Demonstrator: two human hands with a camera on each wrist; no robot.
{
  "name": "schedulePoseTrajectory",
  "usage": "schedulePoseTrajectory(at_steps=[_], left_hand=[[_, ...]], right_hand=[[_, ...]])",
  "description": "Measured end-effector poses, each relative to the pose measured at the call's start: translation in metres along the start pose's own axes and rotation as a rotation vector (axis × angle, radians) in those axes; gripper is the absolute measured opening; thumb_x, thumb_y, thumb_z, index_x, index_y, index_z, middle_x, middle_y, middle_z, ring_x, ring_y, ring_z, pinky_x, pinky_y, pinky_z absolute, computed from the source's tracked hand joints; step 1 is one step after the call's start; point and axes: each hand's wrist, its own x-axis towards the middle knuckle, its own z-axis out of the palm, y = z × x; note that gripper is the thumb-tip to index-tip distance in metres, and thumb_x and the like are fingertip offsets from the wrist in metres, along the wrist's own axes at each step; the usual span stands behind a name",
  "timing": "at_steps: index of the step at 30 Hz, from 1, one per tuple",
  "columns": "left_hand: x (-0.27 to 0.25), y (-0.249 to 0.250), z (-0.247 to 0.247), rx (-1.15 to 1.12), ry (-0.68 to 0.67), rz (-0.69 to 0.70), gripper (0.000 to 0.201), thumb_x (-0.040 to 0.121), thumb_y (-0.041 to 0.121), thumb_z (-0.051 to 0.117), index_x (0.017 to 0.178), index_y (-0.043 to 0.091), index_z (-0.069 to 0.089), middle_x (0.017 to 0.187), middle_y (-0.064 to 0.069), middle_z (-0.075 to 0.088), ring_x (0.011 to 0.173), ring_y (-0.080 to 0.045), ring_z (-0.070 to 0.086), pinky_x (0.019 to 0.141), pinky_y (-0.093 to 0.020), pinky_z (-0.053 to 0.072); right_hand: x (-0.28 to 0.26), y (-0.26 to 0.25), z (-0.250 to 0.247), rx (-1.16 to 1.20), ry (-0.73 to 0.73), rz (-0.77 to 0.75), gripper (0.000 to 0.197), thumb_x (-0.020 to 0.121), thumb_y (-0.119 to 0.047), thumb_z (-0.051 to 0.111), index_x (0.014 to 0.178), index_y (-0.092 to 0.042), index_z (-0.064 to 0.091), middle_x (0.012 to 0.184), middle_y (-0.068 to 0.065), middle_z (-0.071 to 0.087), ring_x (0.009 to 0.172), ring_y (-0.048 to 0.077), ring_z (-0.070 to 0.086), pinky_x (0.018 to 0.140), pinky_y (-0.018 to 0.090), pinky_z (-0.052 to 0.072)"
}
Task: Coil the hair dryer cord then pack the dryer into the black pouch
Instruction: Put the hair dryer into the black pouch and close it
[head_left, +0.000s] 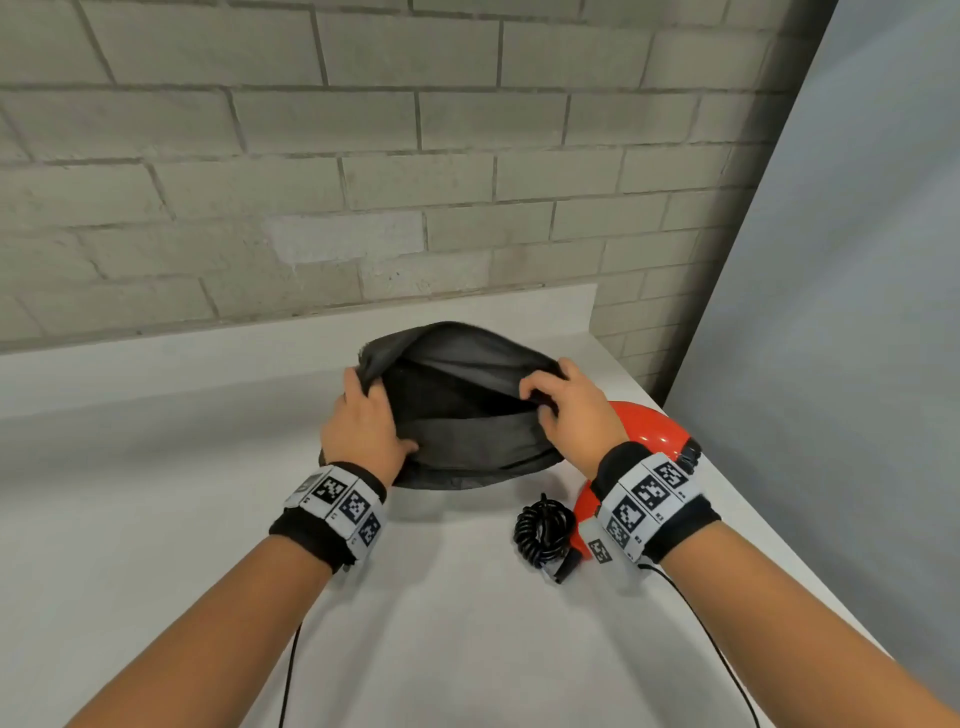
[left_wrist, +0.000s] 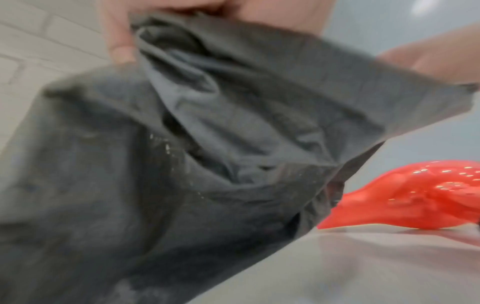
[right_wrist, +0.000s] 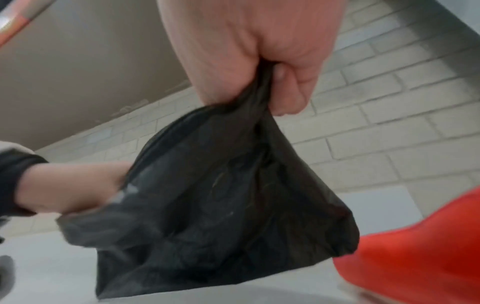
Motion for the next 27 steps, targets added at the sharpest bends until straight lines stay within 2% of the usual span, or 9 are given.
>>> schedulePoseTrajectory(at_steps=[3,6,10,12,15,19,22,26,27], left_hand=[[-0.004,-0.006,0.009,0.115,-0.105,0.019,0.095,0.057,0.039,0.083,0.131,0.010,0.030,0.148,-0.010,0.011,0.118,-0.032,0.040,0.087,-0.040,0.049],[-0.008,-0.010,0.018,0.218,-0.203,0.056,0.079,0.068,0.030,0.076,0.131,0.016,0.032,0.154,-0.005,-0.011,0.118,-0.037,0.036,0.082,-0.037,0.049],[-0.005,-0.011,0.027,0.279,-0.308,0.103,0.063,0.081,0.011,0.056,0.136,0.023,0.026,0.152,-0.003,-0.027,0.101,-0.034,0.054,0.076,-0.035,0.048],[0.000,-0.012,0.028,0.235,-0.398,0.094,0.073,0.080,0.009,0.056,0.141,0.022,0.017,0.155,-0.005,-0.017,0.095,-0.031,0.060,0.077,-0.035,0.049],[0.008,-0.018,0.028,0.117,-0.470,0.046,0.094,0.075,0.017,0.064,0.144,0.022,0.000,0.151,-0.011,0.017,0.105,-0.035,0.057,0.088,-0.040,0.049],[0.020,-0.022,0.026,-0.087,-0.500,-0.046,0.120,0.059,0.026,0.080,0.144,0.019,-0.004,0.139,-0.015,0.042,0.115,-0.037,0.052,0.097,-0.041,0.046],[0.025,-0.028,0.026,-0.172,-0.466,-0.123,0.124,0.053,0.026,0.084,0.144,0.015,0.000,0.136,-0.015,0.047,0.119,-0.036,0.049,0.100,-0.041,0.043],[0.029,-0.034,0.032,-0.210,-0.366,-0.224,0.112,0.060,0.026,0.080,0.143,0.007,0.007,0.134,-0.019,0.047,0.120,-0.037,0.048,0.101,-0.041,0.042],[0.029,-0.034,0.034,-0.233,-0.340,-0.242,0.108,0.063,0.025,0.077,0.143,0.006,0.007,0.135,-0.021,0.045,0.121,-0.038,0.047,0.102,-0.041,0.041]], right_hand=[[0.000,0.000,-0.004,-0.343,-0.203,-0.030,0.040,0.084,0.001,0.046,0.107,-0.026,0.064,0.118,0.009,0.037,0.073,0.026,0.050,0.067,0.033,0.045],[0.003,0.007,0.003,-0.541,-0.288,0.144,0.059,0.086,-0.004,0.048,0.138,-0.026,0.034,0.134,0.014,0.027,0.086,0.032,0.060,0.068,0.036,0.045],[0.011,0.012,0.014,-0.579,-0.275,0.270,0.058,0.085,-0.006,0.051,0.137,-0.022,0.030,0.139,0.014,0.021,0.104,0.034,0.051,0.070,0.036,0.043],[0.017,0.017,0.013,-0.513,-0.324,0.285,0.057,0.085,-0.006,0.050,0.136,-0.027,0.034,0.141,0.012,0.019,0.112,0.036,0.044,0.080,0.038,0.046],[0.023,0.026,0.005,-0.169,-0.425,0.278,0.055,0.082,-0.006,0.056,0.130,-0.030,0.046,0.139,0.011,0.024,0.114,0.037,0.044,0.098,0.037,0.043],[0.015,0.025,-0.014,0.276,-0.311,0.369,0.036,0.081,-0.005,0.059,0.117,-0.013,0.057,0.122,0.011,0.057,0.108,0.025,0.055,0.084,0.022,0.041],[0.001,0.026,-0.026,0.158,-0.234,0.441,0.031,0.084,-0.012,0.056,0.115,-0.010,0.055,0.112,0.008,0.062,0.098,0.022,0.057,0.082,0.027,0.043],[-0.022,0.038,-0.029,-0.261,-0.507,0.501,0.036,0.087,-0.028,0.051,0.116,-0.007,0.057,0.104,0.007,0.061,0.088,0.021,0.054,0.064,0.023,0.041],[-0.028,0.039,-0.027,-0.303,-0.591,0.548,0.043,0.090,-0.034,0.048,0.123,-0.008,0.052,0.109,0.008,0.060,0.090,0.021,0.053,0.068,0.024,0.045]])
